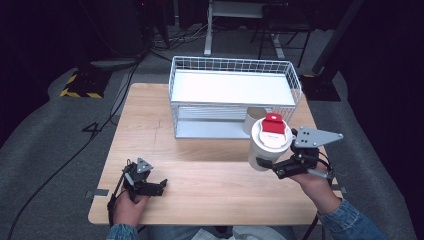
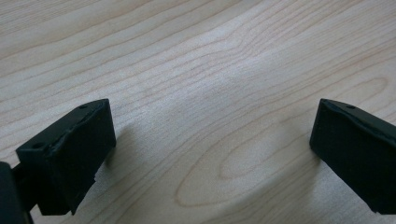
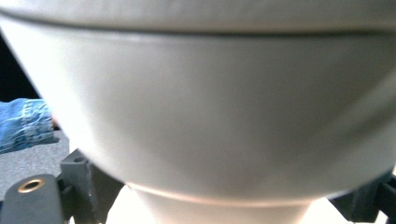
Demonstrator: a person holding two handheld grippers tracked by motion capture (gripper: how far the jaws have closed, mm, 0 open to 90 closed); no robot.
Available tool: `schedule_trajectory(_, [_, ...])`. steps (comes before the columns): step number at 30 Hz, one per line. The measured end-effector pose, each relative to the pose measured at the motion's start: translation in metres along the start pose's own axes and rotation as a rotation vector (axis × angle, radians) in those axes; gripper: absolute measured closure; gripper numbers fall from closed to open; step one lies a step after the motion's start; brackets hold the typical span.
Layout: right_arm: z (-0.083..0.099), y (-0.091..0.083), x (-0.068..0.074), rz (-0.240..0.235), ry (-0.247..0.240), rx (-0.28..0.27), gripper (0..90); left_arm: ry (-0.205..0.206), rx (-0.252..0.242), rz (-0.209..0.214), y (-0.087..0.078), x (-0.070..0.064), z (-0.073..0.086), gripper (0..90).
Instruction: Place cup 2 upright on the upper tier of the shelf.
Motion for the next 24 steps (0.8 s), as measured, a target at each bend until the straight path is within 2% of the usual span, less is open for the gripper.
schedule_trajectory(13, [-0.029, 0.016, -0.027, 0.016, -0.017, 0.001, 12.6, -0.009, -0.003, -0.005, 0.000, 0.000, 0.000, 0.8])
schedule_trajectory(20, [-0.042, 0.027, -0.046, 0.025, 0.003, 0.002, 12.6, -0.010, -0.003, -0.006, 0.000, 0.000, 0.000, 0.8])
schedule_trajectory(21, [-0.046, 0.030, -0.053, 0.037, 0.009, 0.005, 12.6, -0.010, -0.003, -0.005, 0.000, 0.000, 0.000, 0.8])
schedule_trajectory(24, [-0.048, 0.032, -0.059, 0.047, 0.012, 0.007, 12.6, -0.010, -0.003, -0.005, 0.000, 0.000, 0.000, 0.7])
Point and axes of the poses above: each handheld gripper's, and its own axes: y roughly forward along the jaws, z roughly out of its underside, x roughly to its left, the point moved 9 cm from there along y, roughly forward along the jaws, and after that the axes turned 12 degrees about -y, right-handed, at the moved point
